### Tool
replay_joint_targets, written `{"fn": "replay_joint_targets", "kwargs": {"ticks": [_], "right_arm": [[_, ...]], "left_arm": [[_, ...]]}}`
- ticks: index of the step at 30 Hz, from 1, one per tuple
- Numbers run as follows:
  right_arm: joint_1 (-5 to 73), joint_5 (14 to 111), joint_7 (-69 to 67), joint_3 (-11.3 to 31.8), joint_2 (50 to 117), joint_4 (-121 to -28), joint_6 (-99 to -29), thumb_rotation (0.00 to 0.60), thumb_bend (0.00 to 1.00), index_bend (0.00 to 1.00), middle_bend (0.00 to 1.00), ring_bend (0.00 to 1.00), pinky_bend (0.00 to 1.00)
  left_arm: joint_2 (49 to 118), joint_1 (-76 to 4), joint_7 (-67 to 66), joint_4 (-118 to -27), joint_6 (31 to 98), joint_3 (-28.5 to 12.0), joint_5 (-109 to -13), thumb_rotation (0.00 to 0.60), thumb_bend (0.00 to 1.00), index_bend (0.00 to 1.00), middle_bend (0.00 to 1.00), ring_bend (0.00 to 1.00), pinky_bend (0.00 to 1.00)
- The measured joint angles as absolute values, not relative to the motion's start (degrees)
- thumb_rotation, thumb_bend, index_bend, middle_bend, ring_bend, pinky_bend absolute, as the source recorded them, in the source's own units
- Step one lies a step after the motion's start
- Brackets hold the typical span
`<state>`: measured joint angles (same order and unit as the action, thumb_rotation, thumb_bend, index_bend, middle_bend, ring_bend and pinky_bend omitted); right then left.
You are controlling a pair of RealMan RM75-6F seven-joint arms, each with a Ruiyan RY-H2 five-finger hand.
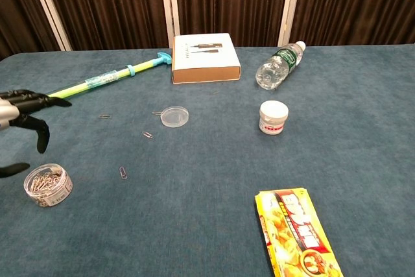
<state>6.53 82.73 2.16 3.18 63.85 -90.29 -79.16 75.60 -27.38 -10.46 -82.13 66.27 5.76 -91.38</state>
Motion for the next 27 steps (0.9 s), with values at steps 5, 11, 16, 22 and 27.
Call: {"fn": "replay_joint_targets", "kwargs": {"ticks": [5, 11, 16, 22, 27], "right_arm": [[6.51, 83.20, 2.10, 3.05, 63.79, -90.46, -79.35, 0.600, 0.00, 0.00, 0.00, 0.00, 0.00], [6.41, 83.34, 1.36, 3.04, 63.53, -90.49, -79.55, 0.600, 0.00, 0.00, 0.00, 0.00, 0.00], [6.42, 83.74, 0.93, 2.85, 63.38, -90.45, -79.45, 0.600, 0.00, 0.00, 0.00, 0.00, 0.00], [6.20, 84.46, 0.64, 2.50, 63.10, -90.61, -79.91, 0.600, 0.00, 0.00, 0.00, 0.00, 0.00], [6.06, 84.73, -0.27, 2.44, 62.75, -90.67, -80.16, 0.600, 0.00, 0.00, 0.00, 0.00, 0.00]], "left_arm": [[75.62, -27.11, -9.76, -81.13, 67.89, 3.11, -90.05, 0.600, 0.33, 0.43, 0.00, 0.00, 0.00], [77.62, -27.59, -12.92, -78.37, 67.61, -0.34, -86.03, 0.600, 0.29, 0.44, 0.00, 0.00, 0.01], [80.47, -28.33, -14.96, -74.88, 67.42, -3.44, -82.91, 0.600, 0.23, 0.44, 0.00, 0.00, 0.01], [85.03, -30.47, -18.93, -68.54, 65.66, -7.17, -78.35, 0.600, 0.20, 0.44, 0.00, 0.00, 0.02], [86.71, -32.12, -21.70, -66.58, 63.14, -9.35, -74.52, 0.600, 0.23, 0.45, 0.00, 0.00, 0.01]]}}
